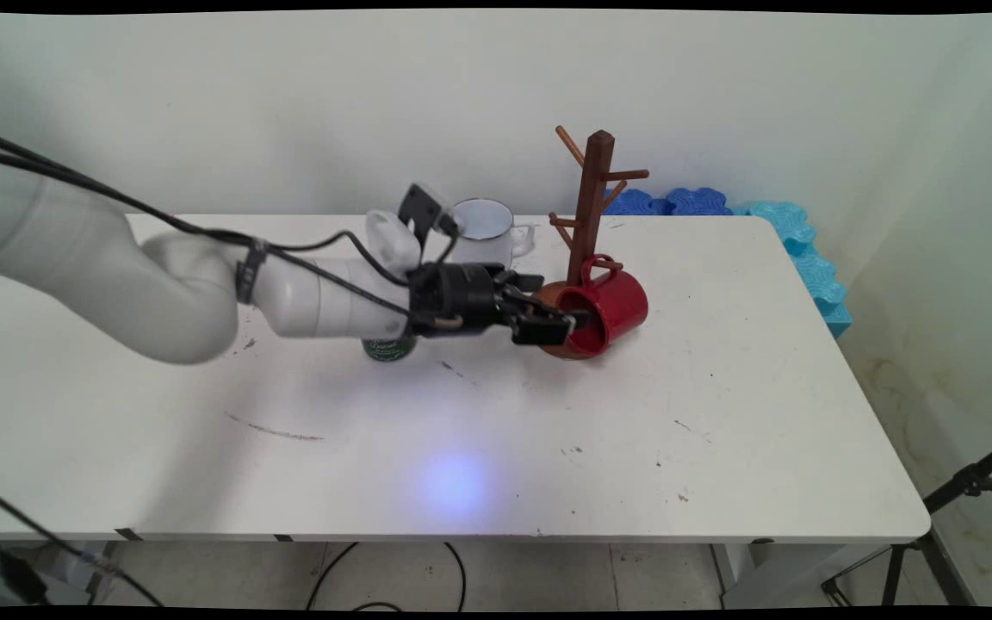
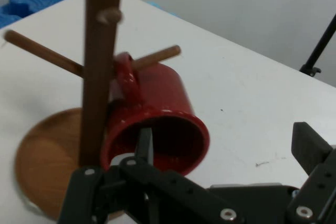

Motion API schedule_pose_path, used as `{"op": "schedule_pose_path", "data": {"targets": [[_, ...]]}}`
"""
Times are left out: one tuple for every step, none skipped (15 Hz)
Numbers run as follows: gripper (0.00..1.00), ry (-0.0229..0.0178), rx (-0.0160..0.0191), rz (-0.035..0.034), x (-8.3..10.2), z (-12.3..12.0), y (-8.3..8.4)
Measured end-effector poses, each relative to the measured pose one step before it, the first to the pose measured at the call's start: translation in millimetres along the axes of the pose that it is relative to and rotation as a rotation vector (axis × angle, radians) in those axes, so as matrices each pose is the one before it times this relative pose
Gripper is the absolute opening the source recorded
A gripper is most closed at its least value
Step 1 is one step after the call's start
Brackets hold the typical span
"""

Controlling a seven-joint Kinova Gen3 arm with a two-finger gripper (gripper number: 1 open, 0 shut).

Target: Pick up the red mug from the rack

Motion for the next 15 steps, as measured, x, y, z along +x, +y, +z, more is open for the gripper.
{"op": "schedule_pose_path", "data": {"targets": [[1.0, 0.00187, -0.00204, -0.0006, -4.16, 3.26, 3.47], [1.0, 0.00114, -0.00143, 0.00015, -2.59, 2.25, 2.18], [1.0, 0.00135, -0.0014, 0.0, -3.74, 3.4, 2.94], [1.0, 0.00244, -0.00094, 0.00037, -3.35, 3.33, 2.57], [1.0, 0.00206, 0.00107, 0.00028, -4.42, 4.37, 2.75], [1.0, 0.00136, 0.00113, 0.00015, -3.09, 3.24, 1.77], [1.0, 0.00133, 0.00176, 0.00029, -3.48, 3.6, 1.74], [1.0, 0.00112, 0.00215, 0.00035, -2.87, 2.95, 1.12], [1.0, 0.00107, 0.0021, 0.00097, -3.17, 3.4, 1.3], [1.0, 0.00037, 0.00154, 0.00051, -1.78, 1.8, 0.61], [1.0, 0.00061, 0.00223, 0.00083, -2.53, 2.74, 0.78], [1.0, 0.0008, 0.00215, 0.00072, -2.44, 2.6, 0.69], [1.0, 0.00159, 0.00218, 0.00139, -2.98, 3.64, 0.86], [1.0, 0.001, 0.0017, 0.00087, -2.2, 2.74, 0.6], [1.0, 0.00075, 0.00121, 0.00086, -1.37, 1.97, 0.38]]}}
